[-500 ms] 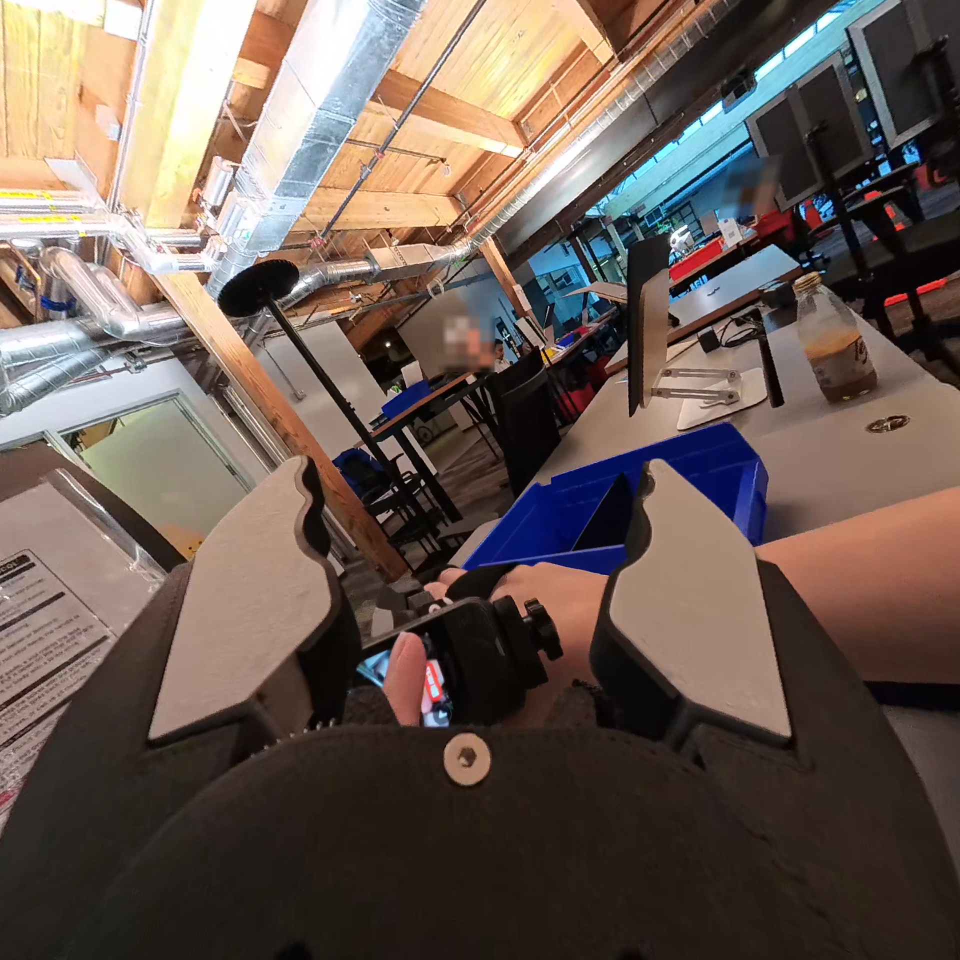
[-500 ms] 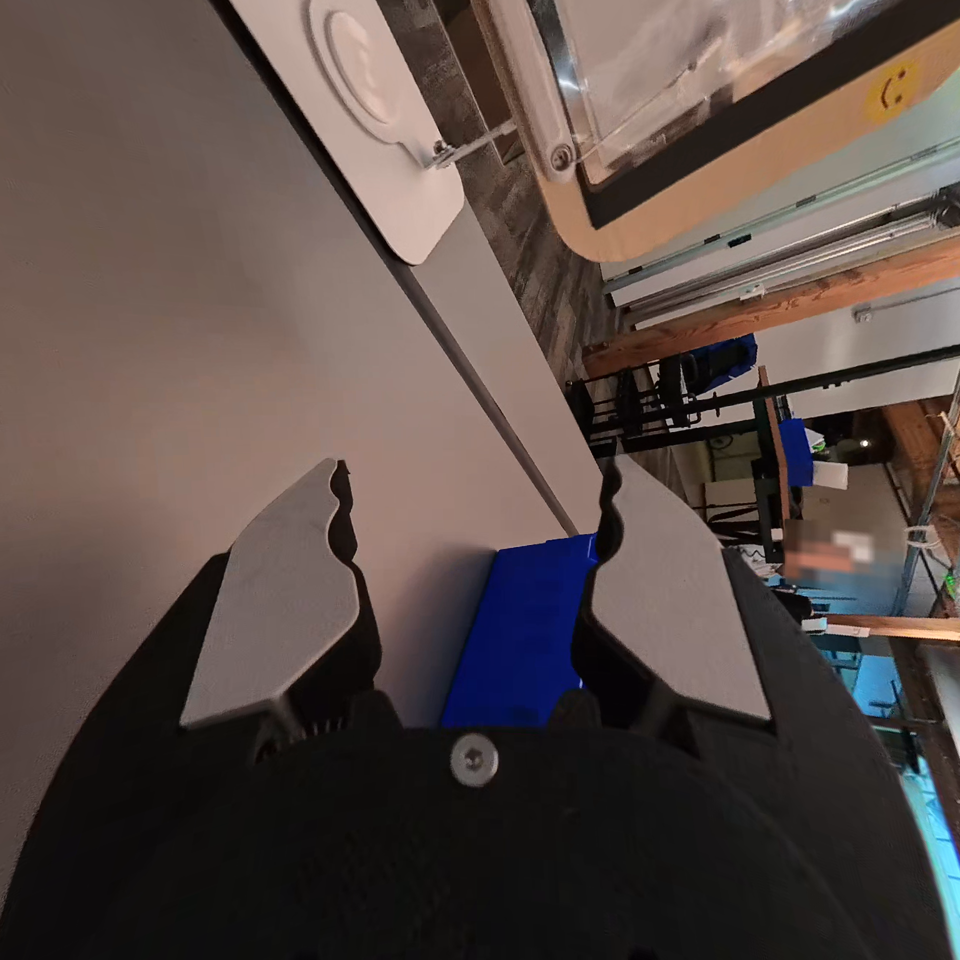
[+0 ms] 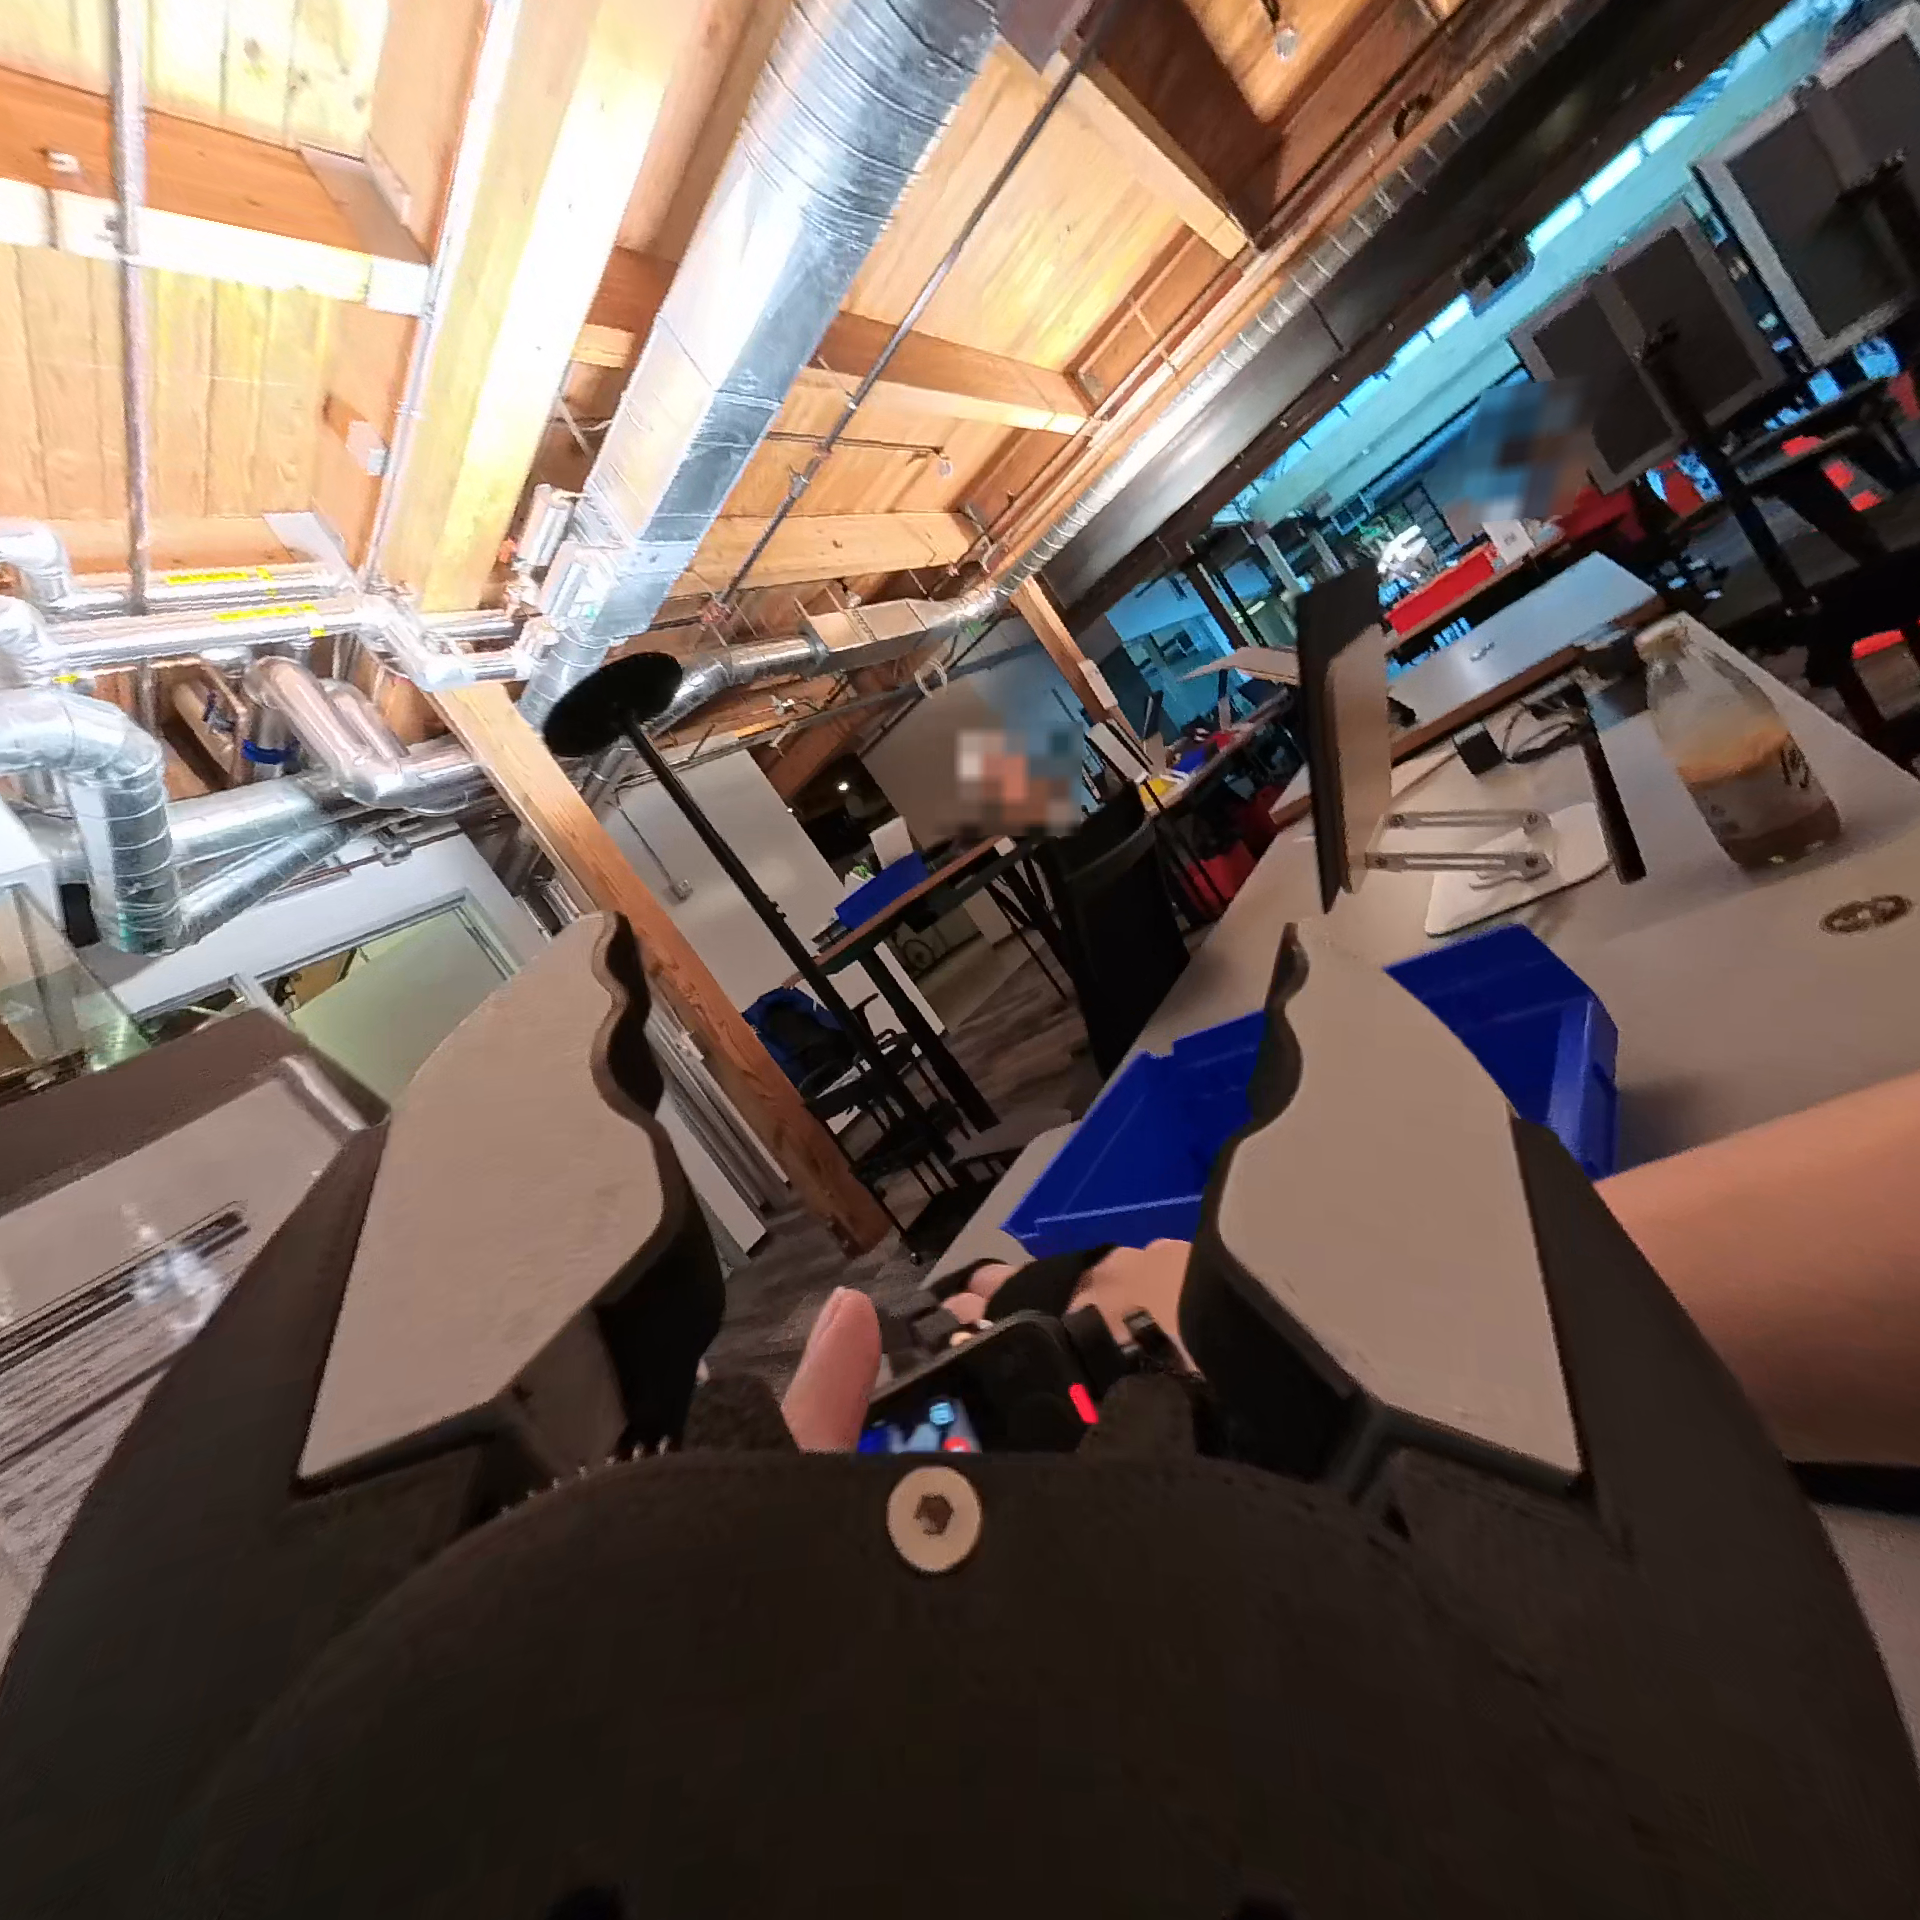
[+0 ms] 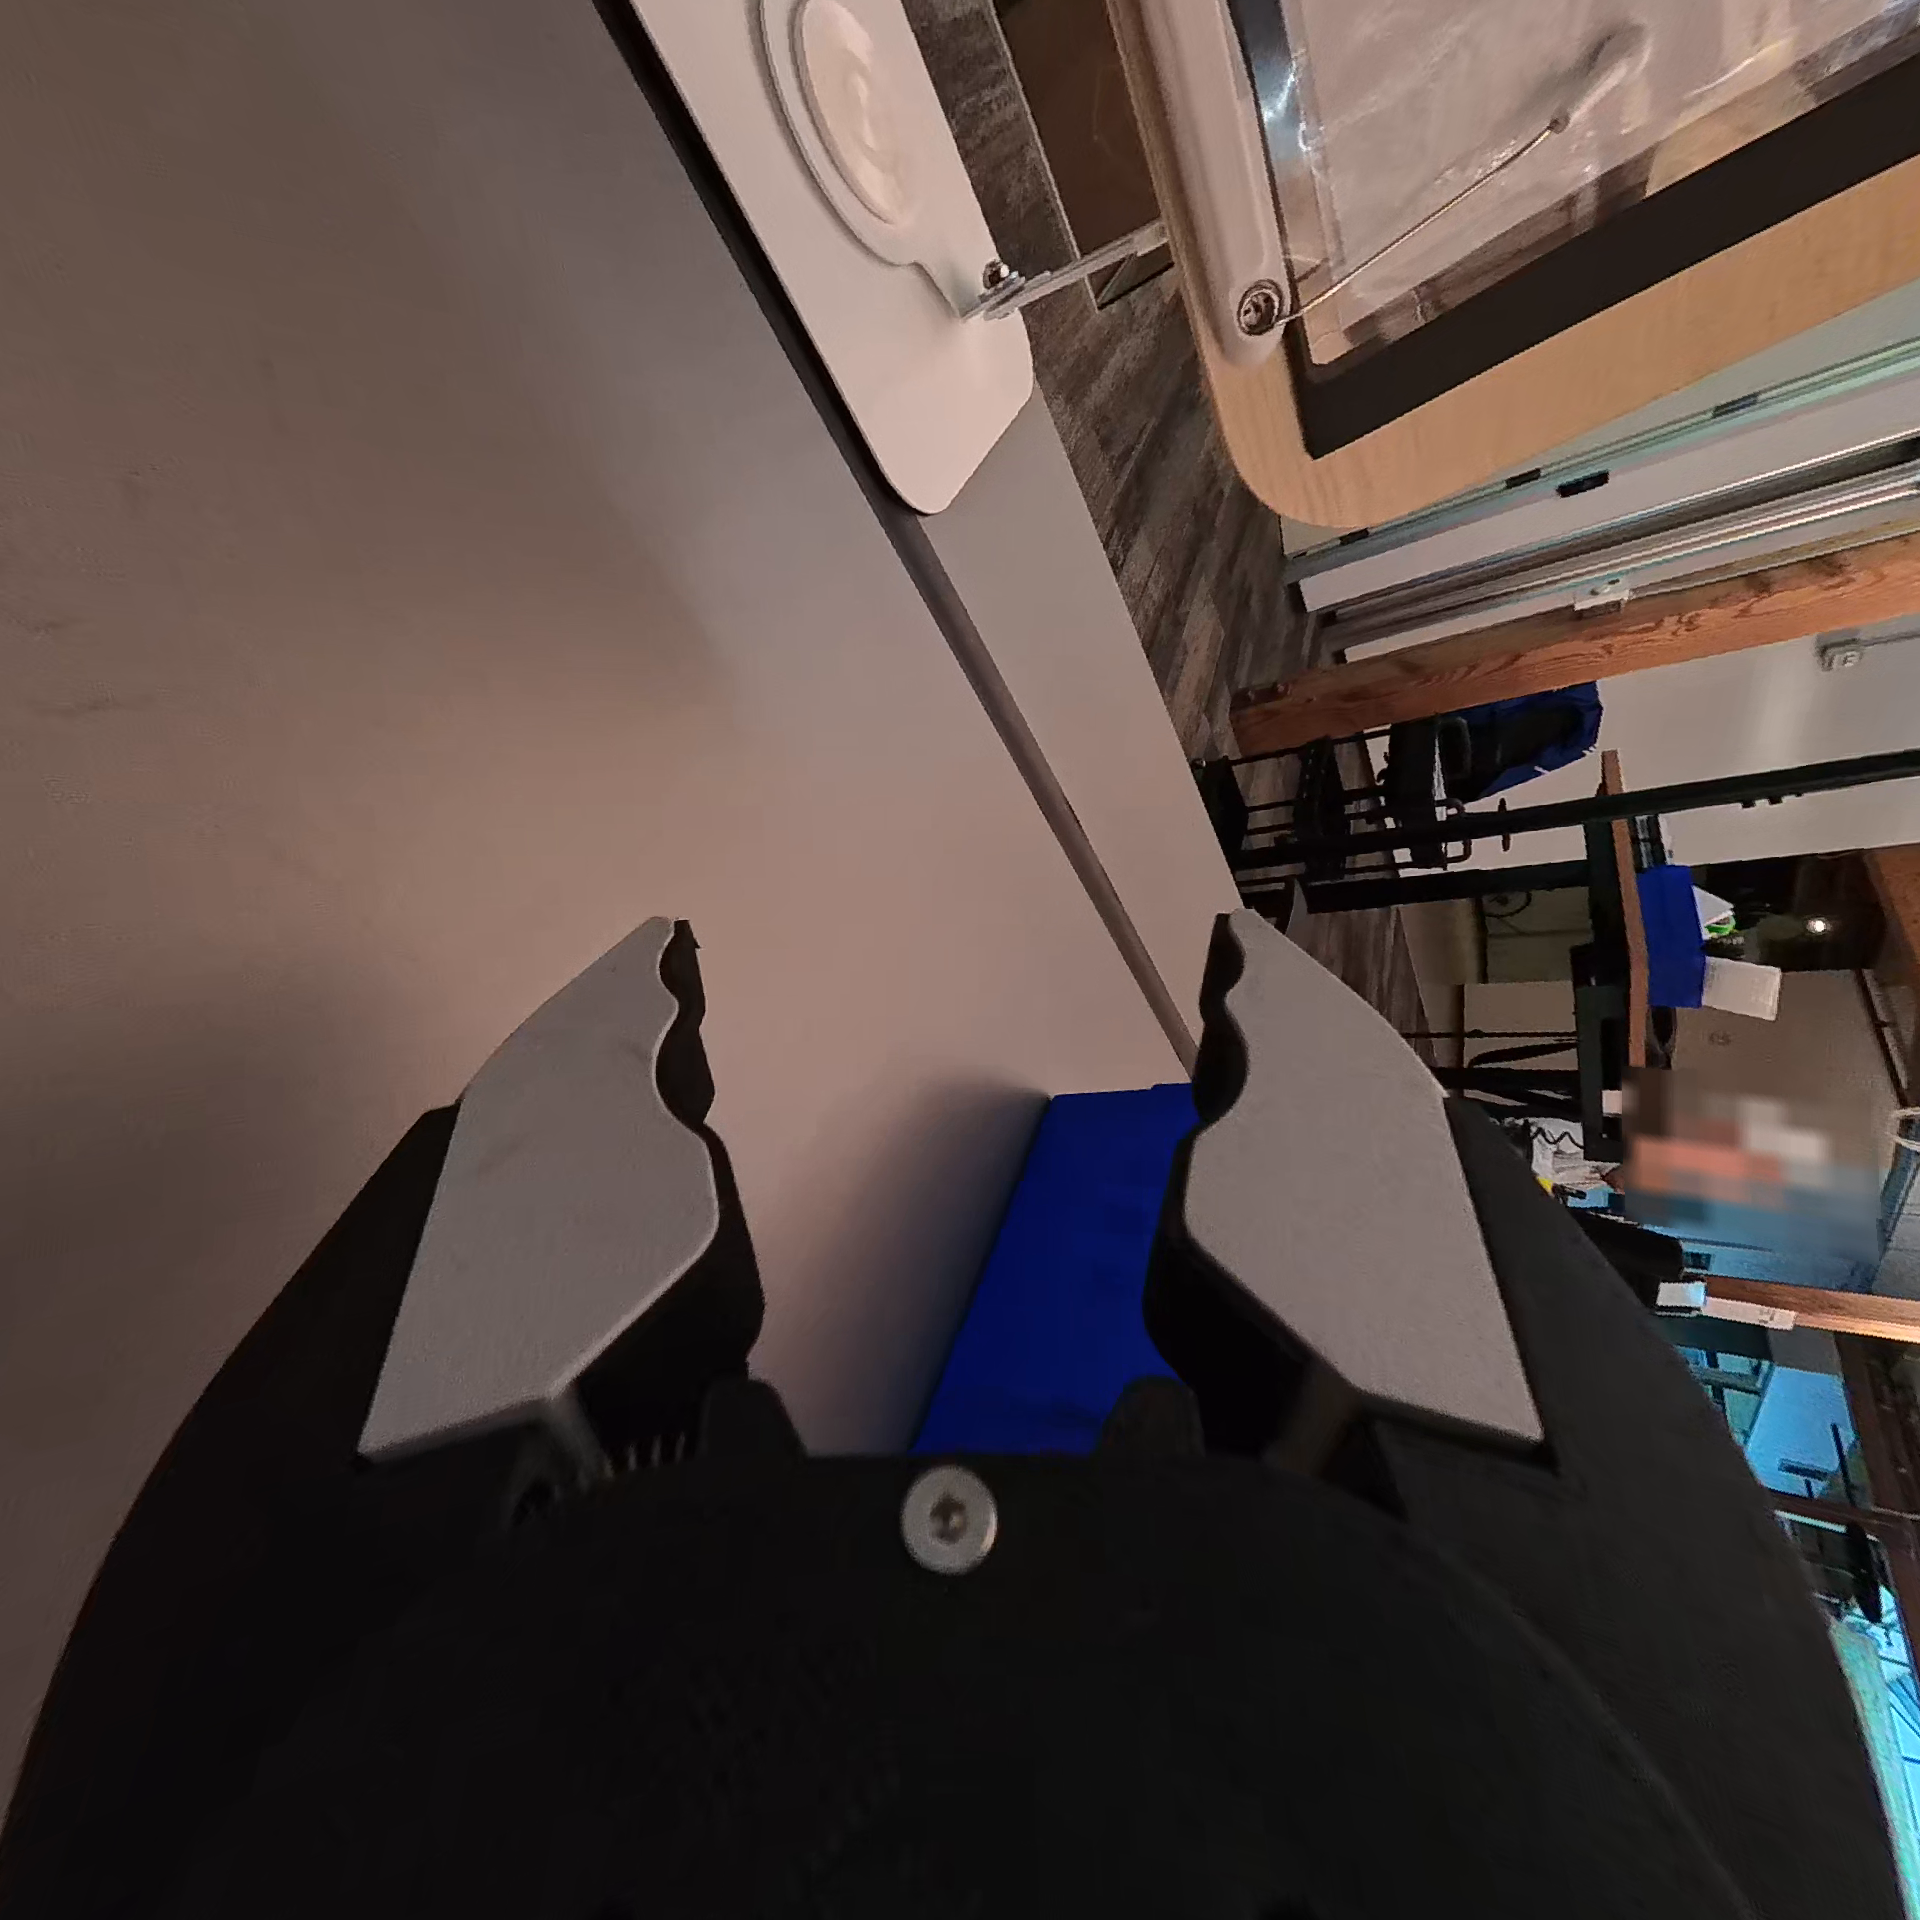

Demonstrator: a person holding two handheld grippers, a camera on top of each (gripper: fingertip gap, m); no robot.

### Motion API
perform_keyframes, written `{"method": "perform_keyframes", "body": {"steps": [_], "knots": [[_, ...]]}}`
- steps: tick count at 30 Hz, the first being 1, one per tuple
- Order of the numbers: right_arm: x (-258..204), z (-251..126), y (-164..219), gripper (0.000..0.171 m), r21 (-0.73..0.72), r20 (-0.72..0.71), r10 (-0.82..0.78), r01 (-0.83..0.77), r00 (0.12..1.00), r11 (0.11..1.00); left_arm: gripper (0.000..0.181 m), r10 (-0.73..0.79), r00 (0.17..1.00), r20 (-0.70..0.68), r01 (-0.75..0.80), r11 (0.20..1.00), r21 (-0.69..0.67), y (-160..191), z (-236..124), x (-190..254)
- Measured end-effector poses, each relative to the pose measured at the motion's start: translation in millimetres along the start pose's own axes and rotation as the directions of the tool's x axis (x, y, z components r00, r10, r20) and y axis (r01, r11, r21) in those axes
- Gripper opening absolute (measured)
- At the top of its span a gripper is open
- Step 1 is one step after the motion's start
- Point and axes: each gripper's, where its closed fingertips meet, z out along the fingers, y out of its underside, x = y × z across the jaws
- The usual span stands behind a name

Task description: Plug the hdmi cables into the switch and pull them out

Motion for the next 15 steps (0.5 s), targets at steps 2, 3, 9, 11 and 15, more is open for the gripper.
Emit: {"method": "perform_keyframes", "body": {"steps": [2,3,9,11,15], "knots": [[1,1,1,0.094,0.002,0.010,0.006,-0.006,1.000,1.000,0.112,-0.019,0.999,0.039,0.019,1.000,0.008,-6,-5,-18],[2,0,1,0.094,0.003,0.016,0.011,-0.011,1.000,1.000,0.111,-0.032,0.997,0.068,0.032,0.999,0.006,-8,-8,-30],[58,-17,23,0.092,0.016,0.070,0.110,-0.111,0.991,0.994,0.101,-0.105,0.961,0.255,0.161,0.965,-0.208,7,-43,-124],[102,-26,67,0.081,-0.042,0.141,0.272,-0.268,0.952,0.962,0.091,-0.121,0.939,0.322,0.248,0.886,-0.391,30,-72,-157],[156,-37,214,0.062,-0.294,0.145,0.596,-0.541,0.790,0.788,0.070,-0.299,0.813,0.500,0.557,0.652,-0.515,67,-147,-200]]}}
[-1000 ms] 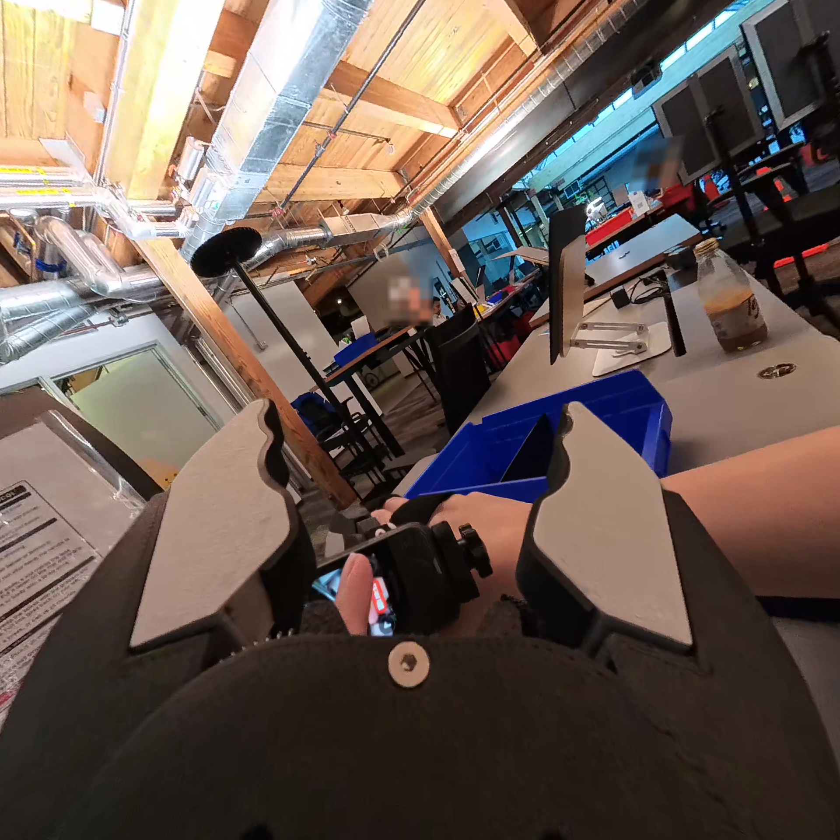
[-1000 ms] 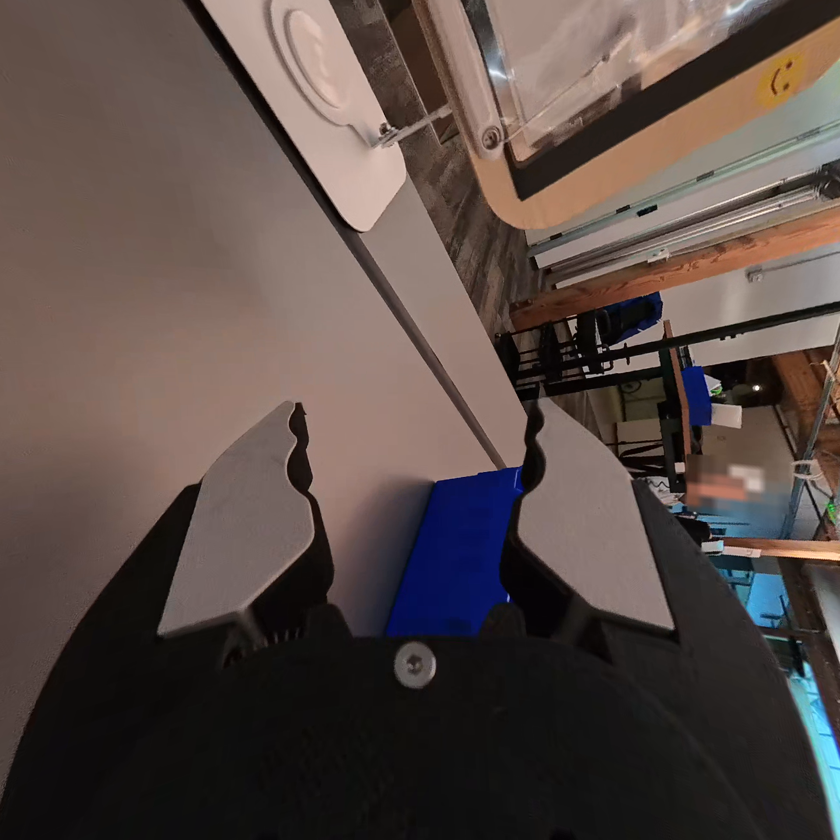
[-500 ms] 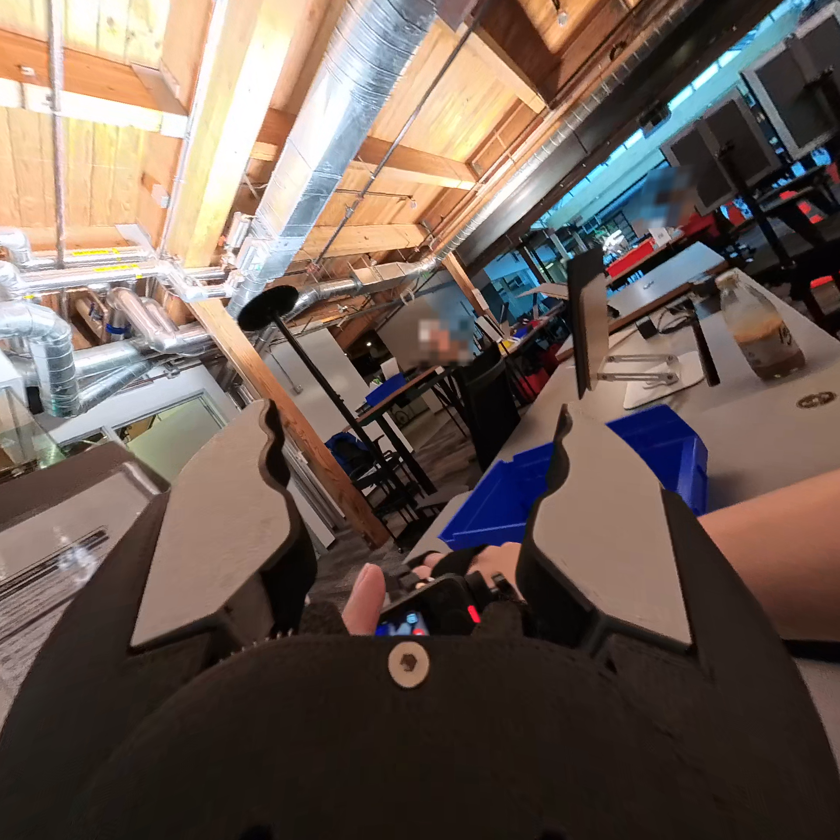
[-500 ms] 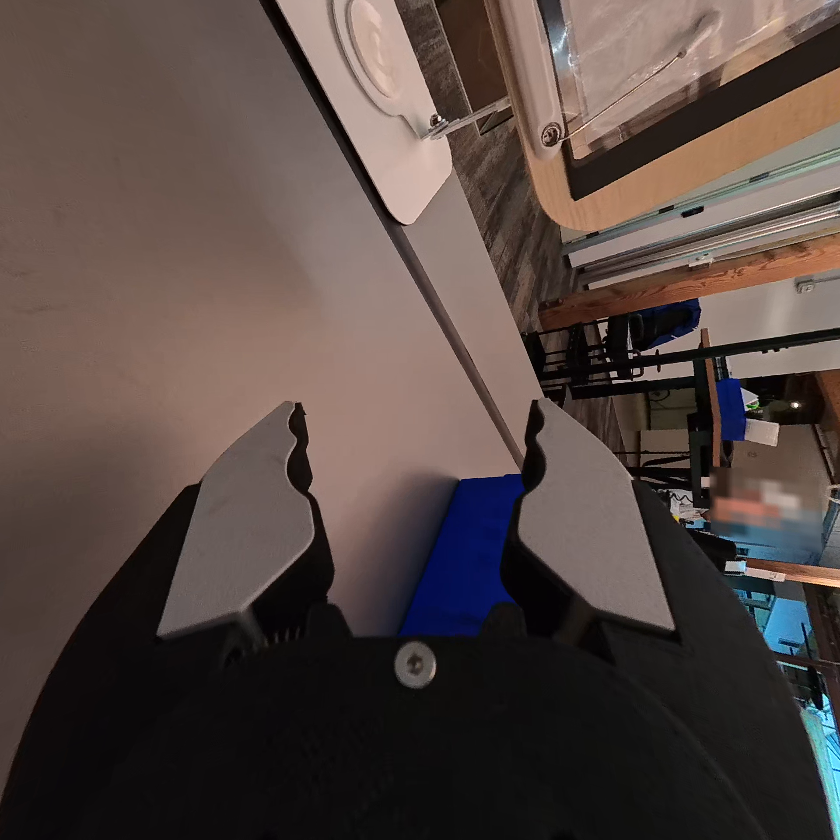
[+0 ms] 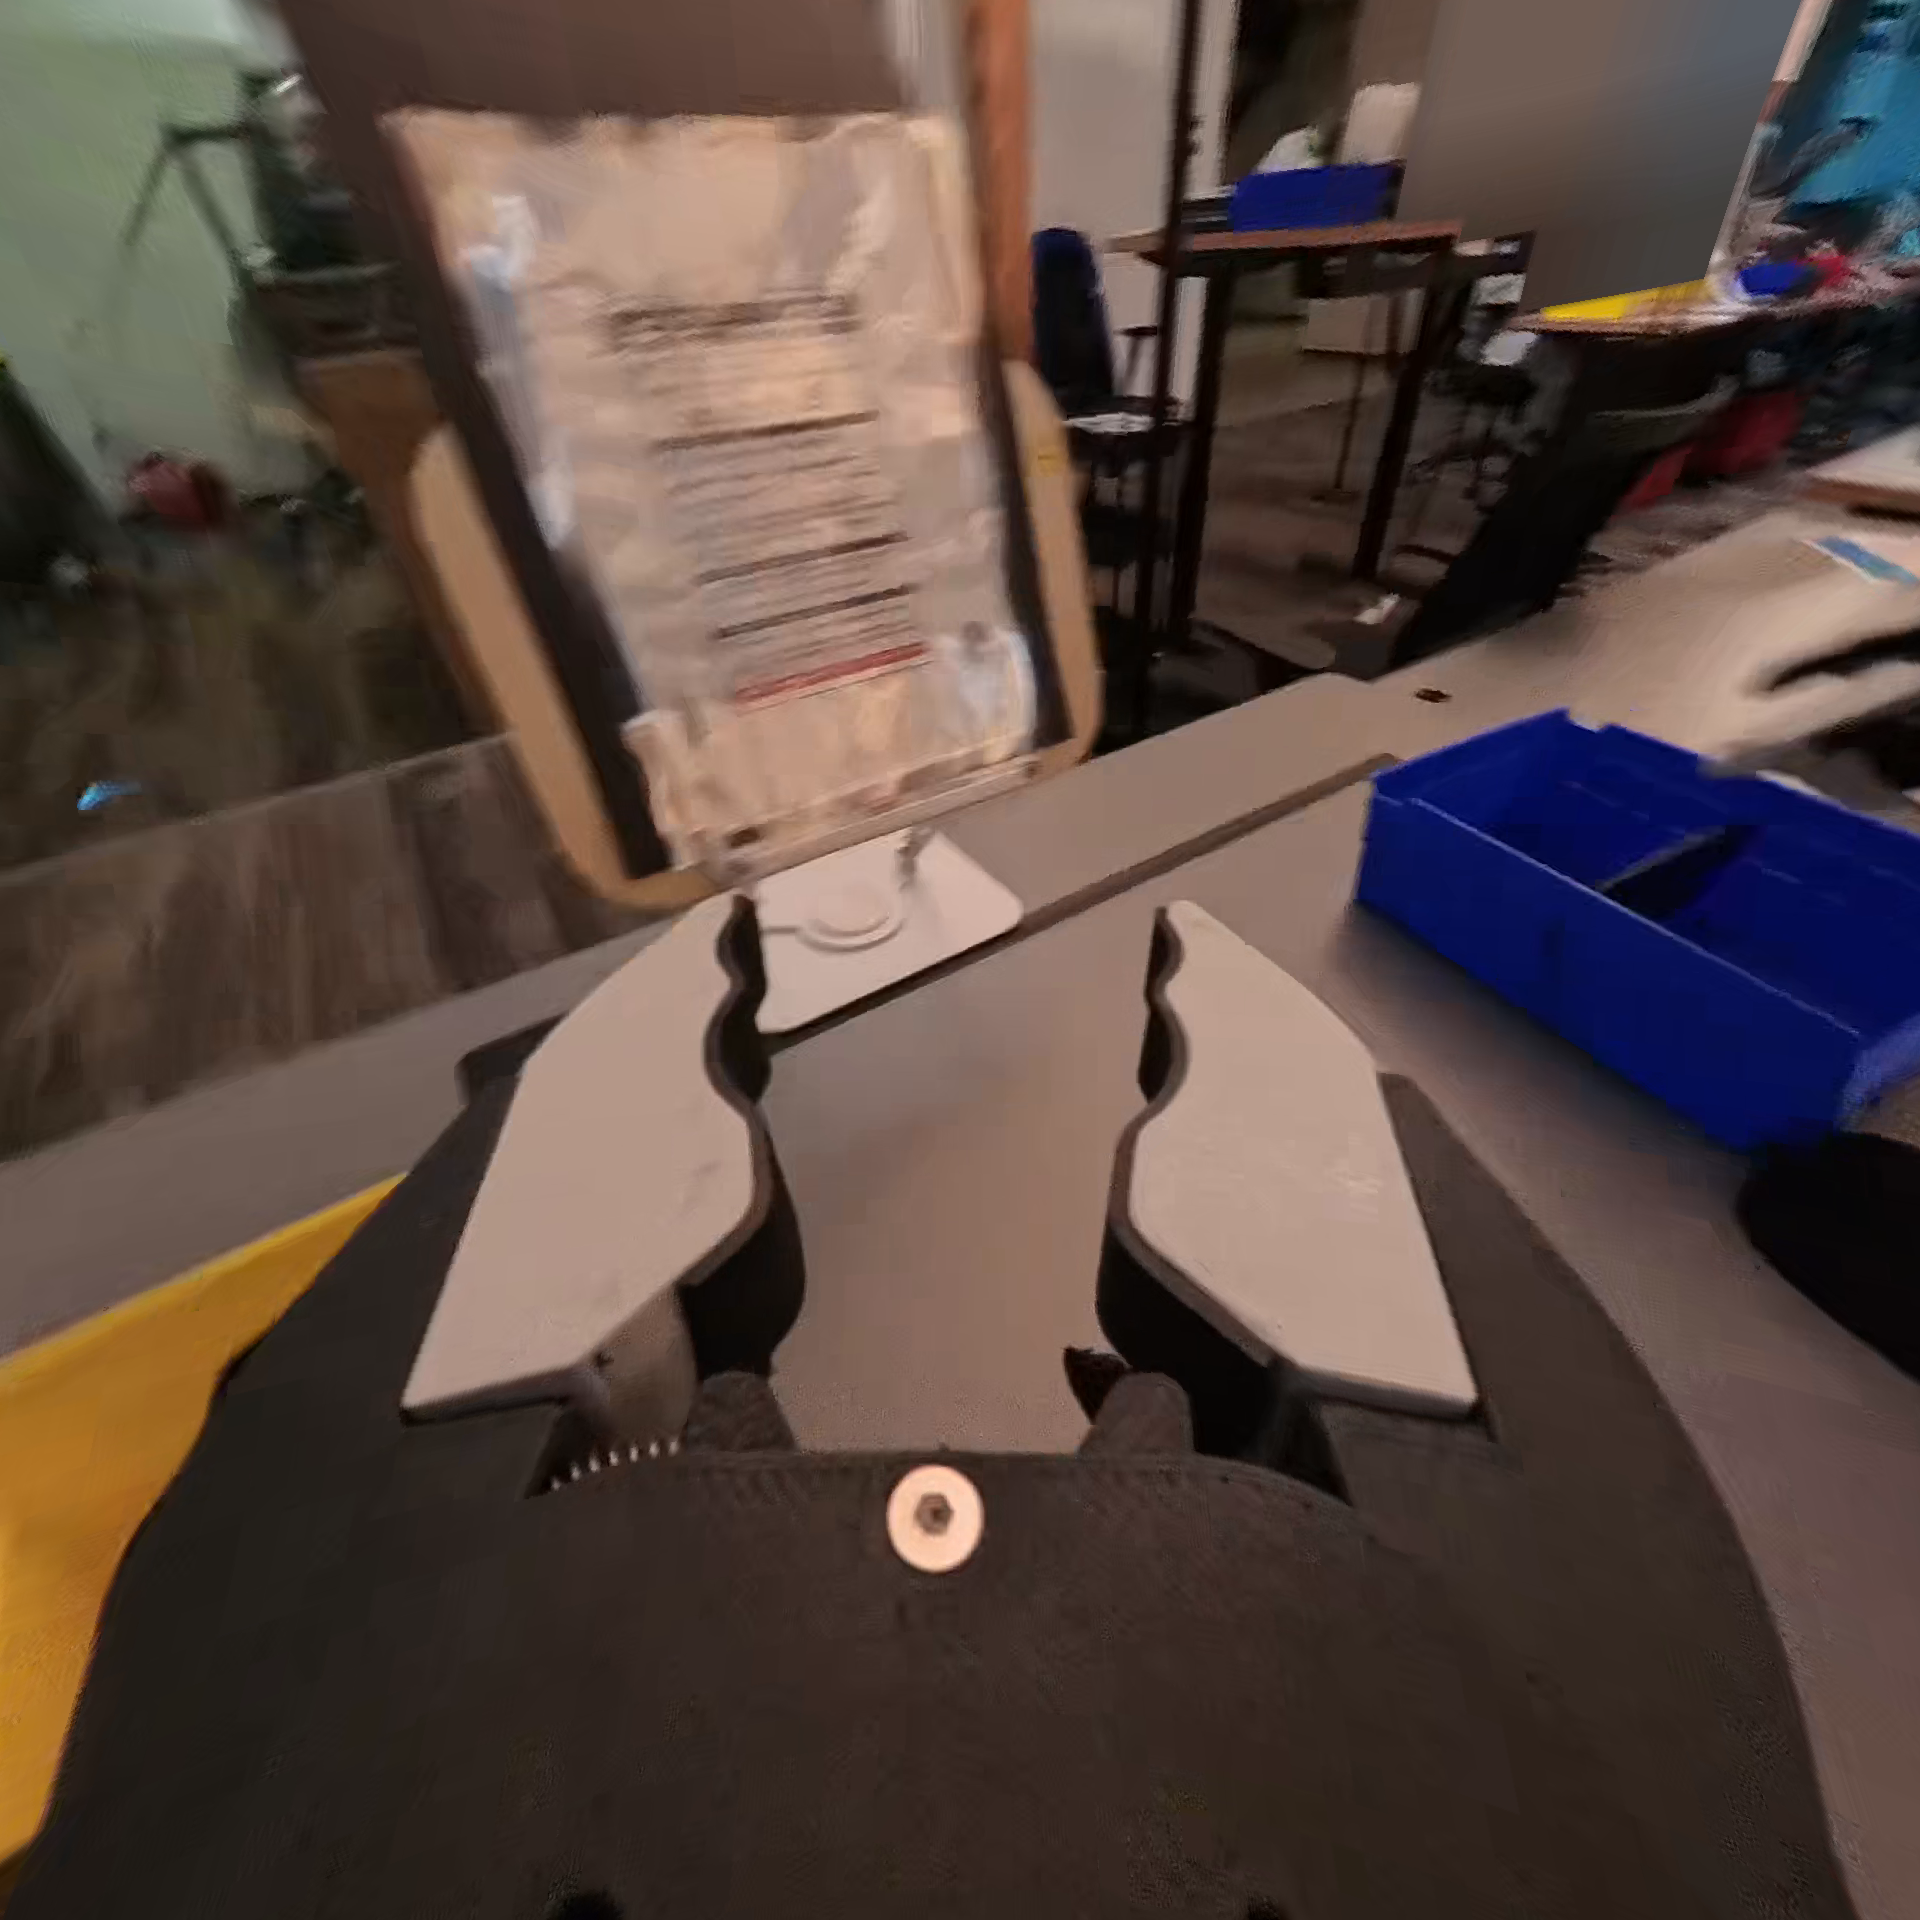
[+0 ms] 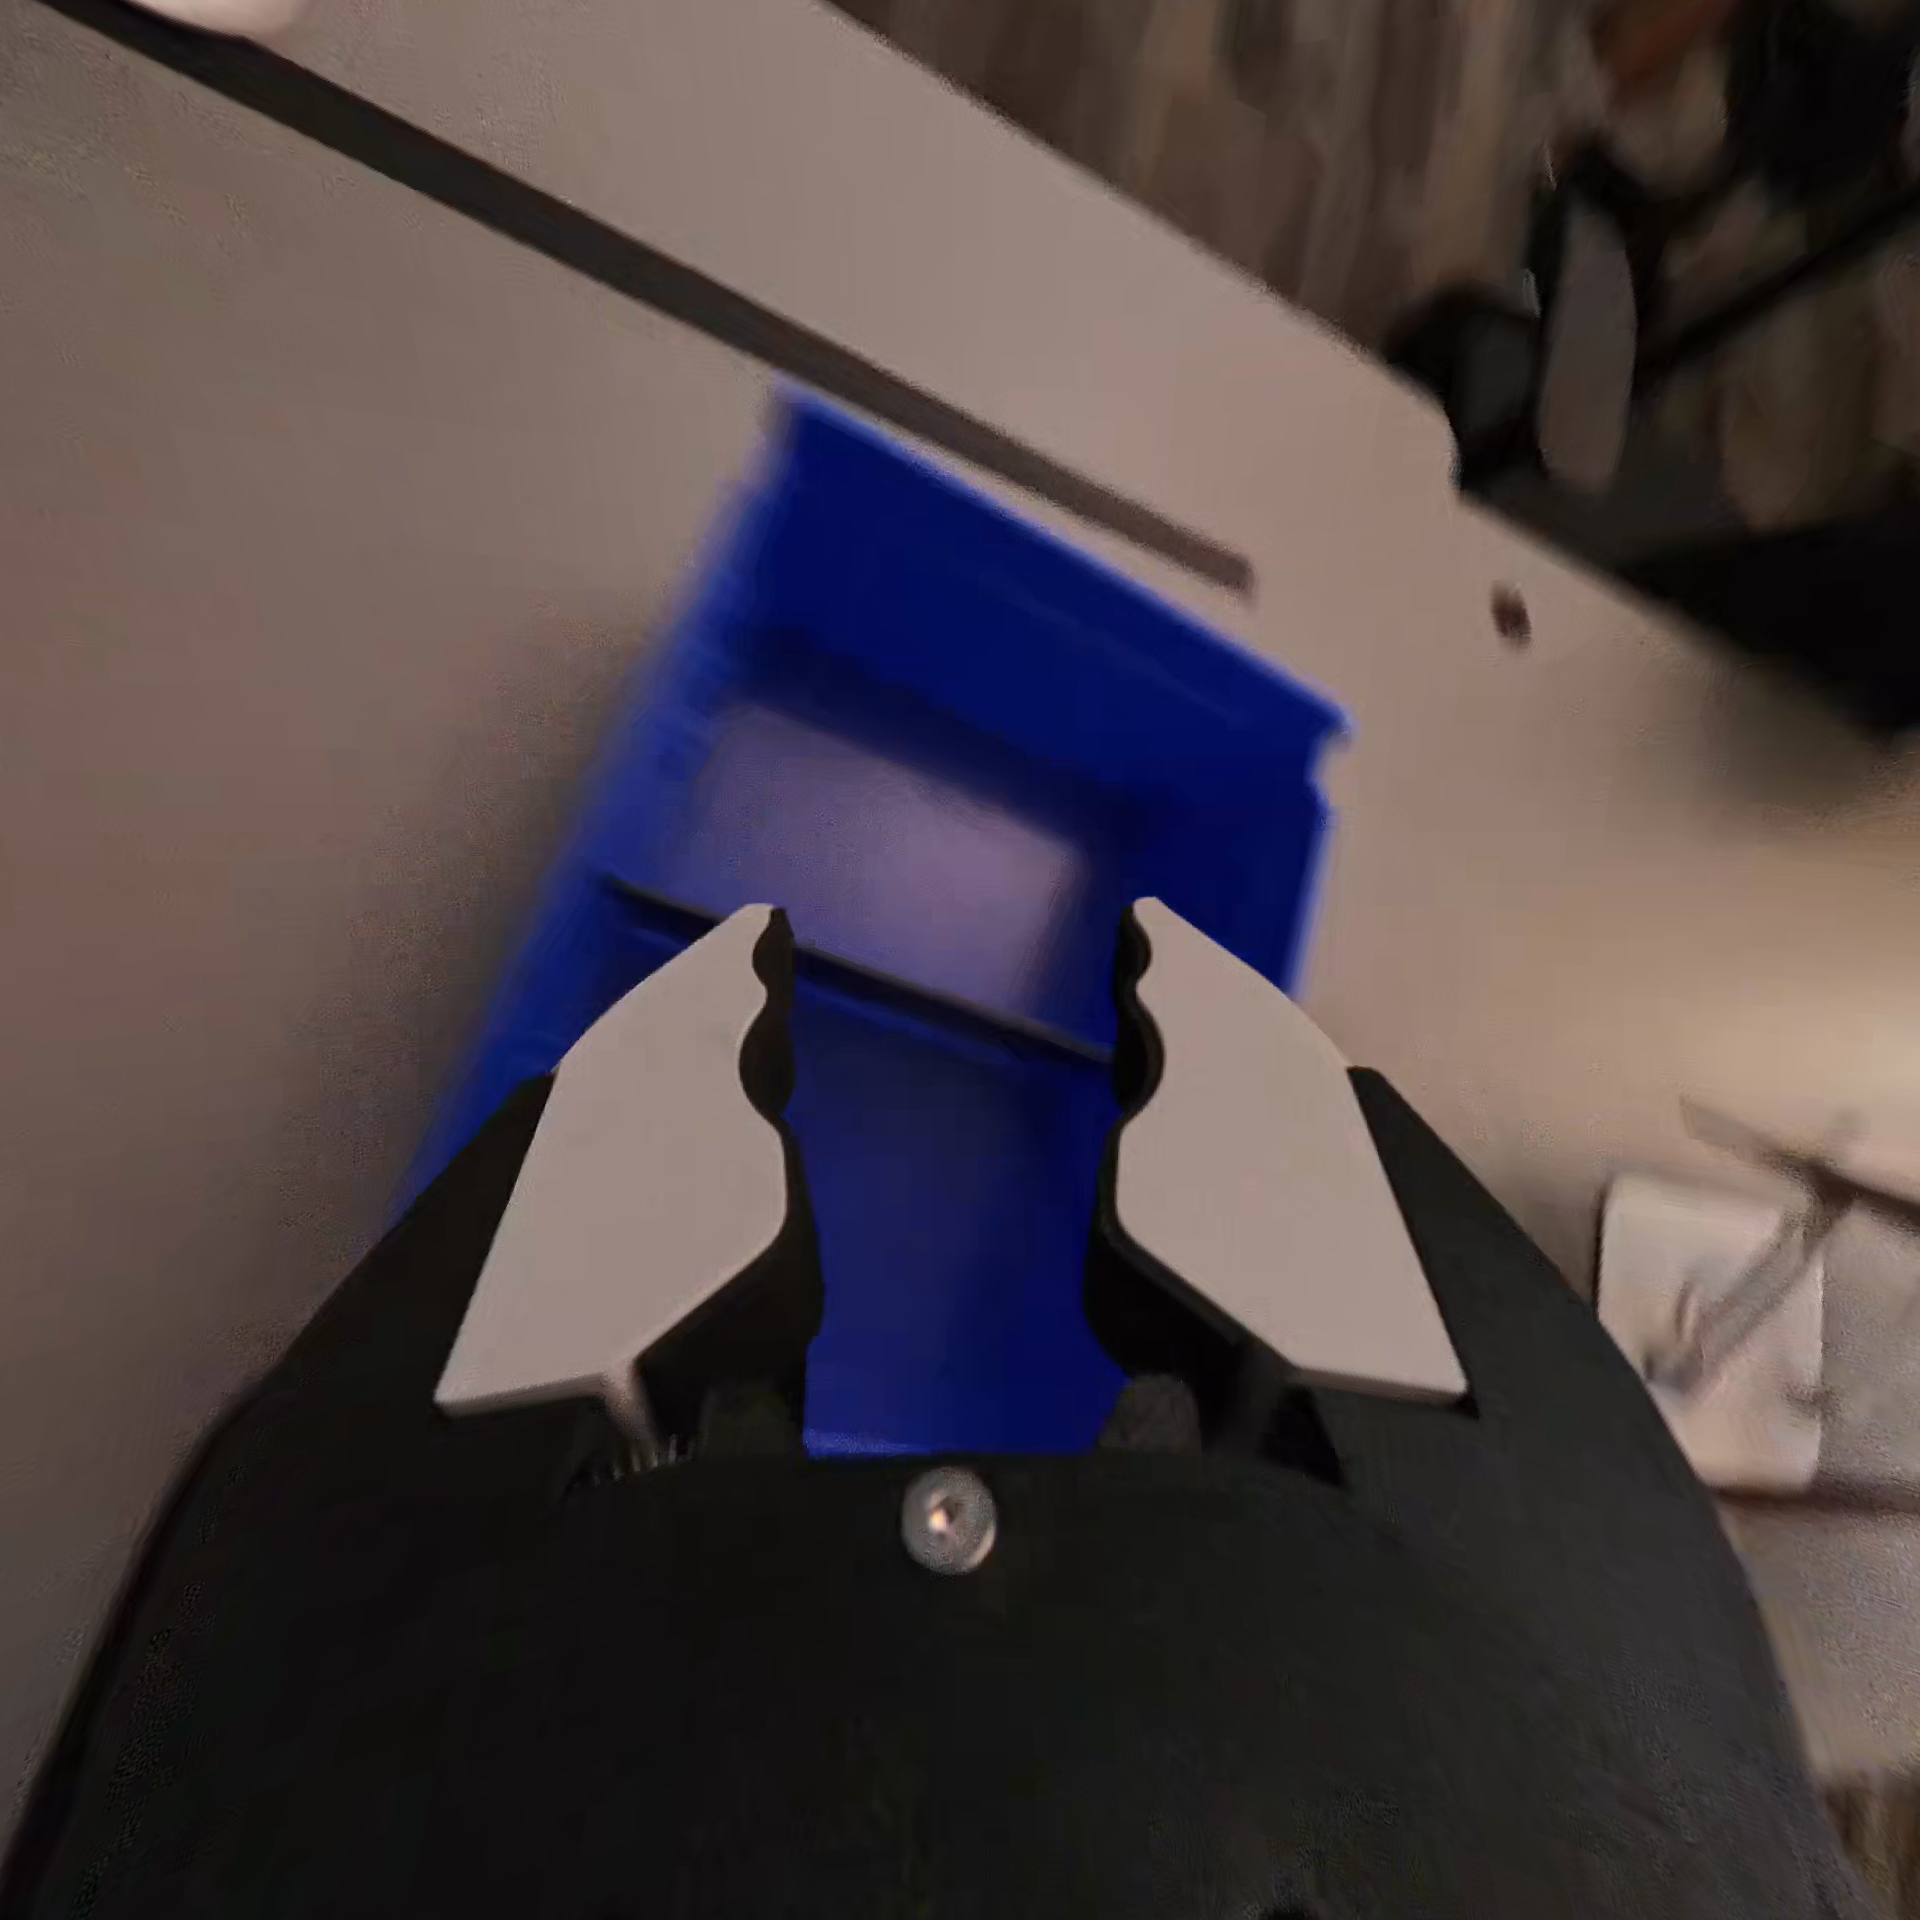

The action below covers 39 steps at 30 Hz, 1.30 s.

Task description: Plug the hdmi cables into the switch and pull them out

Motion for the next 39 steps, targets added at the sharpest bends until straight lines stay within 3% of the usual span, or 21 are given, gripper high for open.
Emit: {"method": "perform_keyframes", "body": {"steps": [3,8,10,13,17,26,29,32,36,39], "knots": [[54,9,76,0.063,-0.160,-0.020,0.196,-0.197,0.980,0.967,0.060,-0.100,0.977,0.188,0.108,0.994,-0.031,17,-22,-67],[65,36,140,0.062,-0.333,0.005,0.373,-0.350,0.928,0.876,0.055,-0.028,0.836,0.548,0.224,0.929,-0.294,86,-84,-156],[67,45,154,0.056,-0.381,-0.007,0.394,-0.366,0.919,0.849,0.060,-0.005,0.761,0.649,0.323,0.870,-0.372,115,-115,-181],[62,54,162,0.018,-0.404,0.058,0.438,-0.380,0.897,0.832,0.064,-0.020,0.679,0.734,0.454,0.797,-0.398,147,-151,-205],[58,59,158,0.011,-0.393,0.122,0.466,-0.388,0.877,0.834,0.064,-0.053,0.620,0.783,0.533,0.761,-0.370,166,-176,-219],[40,66,139,0.012,-0.391,0.156,0.396,-0.312,0.905,0.866,0.064,-0.020,0.735,0.678,0.499,0.693,-0.521,189,-158,-201],[49,62,136,0.035,-0.377,0.098,0.394,-0.332,0.914,0.864,0.059,-0.019,0.781,0.624,0.497,0.624,-0.603,204,-156,-188],[67,44,112,0.051,-0.256,0.005,0.370,-0.357,0.929,0.898,0.058,-0.013,0.850,0.526,0.450,0.536,-0.714,221,-148,-170],[67,16,62,0.052,-0.046,-0.005,0.341,-0.340,0.940,0.939,0.056,-0.081,0.945,0.317,0.321,0.417,-0.850,242,-131,-128],[46,9,35,0.052,0.013,0.044,0.268,-0.269,0.962,0.963,0.041,-0.080,0.978,0.194,0.209,0.421,-0.883,245,-120,-114]]}}
